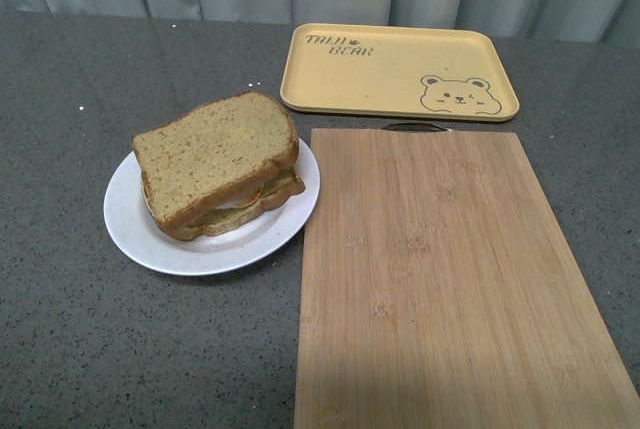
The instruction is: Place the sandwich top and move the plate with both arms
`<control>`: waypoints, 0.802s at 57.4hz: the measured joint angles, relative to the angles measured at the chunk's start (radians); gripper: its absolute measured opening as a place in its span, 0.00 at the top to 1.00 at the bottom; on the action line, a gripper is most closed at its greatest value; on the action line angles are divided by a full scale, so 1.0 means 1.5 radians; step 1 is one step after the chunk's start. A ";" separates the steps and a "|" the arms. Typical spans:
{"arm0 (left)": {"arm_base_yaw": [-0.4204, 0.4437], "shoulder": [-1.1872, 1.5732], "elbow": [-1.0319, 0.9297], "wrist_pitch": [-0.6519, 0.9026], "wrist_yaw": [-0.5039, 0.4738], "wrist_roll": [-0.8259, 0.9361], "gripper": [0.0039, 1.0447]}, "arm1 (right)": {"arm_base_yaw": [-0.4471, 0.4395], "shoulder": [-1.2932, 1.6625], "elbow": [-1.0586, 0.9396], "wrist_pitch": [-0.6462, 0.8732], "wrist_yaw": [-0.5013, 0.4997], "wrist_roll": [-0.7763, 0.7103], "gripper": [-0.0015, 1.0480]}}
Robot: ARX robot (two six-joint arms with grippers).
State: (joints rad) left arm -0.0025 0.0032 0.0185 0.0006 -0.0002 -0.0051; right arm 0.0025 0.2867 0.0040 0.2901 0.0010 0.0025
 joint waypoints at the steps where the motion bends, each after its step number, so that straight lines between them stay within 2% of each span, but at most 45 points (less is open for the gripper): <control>1: 0.000 0.000 0.000 0.000 0.000 0.000 0.06 | 0.000 -0.005 0.000 -0.005 0.000 0.000 0.99; 23: 0.000 0.000 0.000 0.000 0.000 0.000 0.06 | 0.000 -0.076 0.000 -0.076 -0.001 0.000 0.99; 30: 0.000 0.000 0.000 0.000 0.000 0.000 0.06 | 0.000 -0.165 0.001 -0.186 -0.002 0.000 0.99; 46: 0.000 0.000 0.000 0.000 0.000 0.000 0.06 | 0.000 -0.188 0.001 -0.192 -0.002 0.000 0.99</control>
State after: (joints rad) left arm -0.0025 0.0032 0.0185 0.0006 -0.0002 -0.0051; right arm 0.0025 0.0044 0.0048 0.0021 -0.0021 0.0021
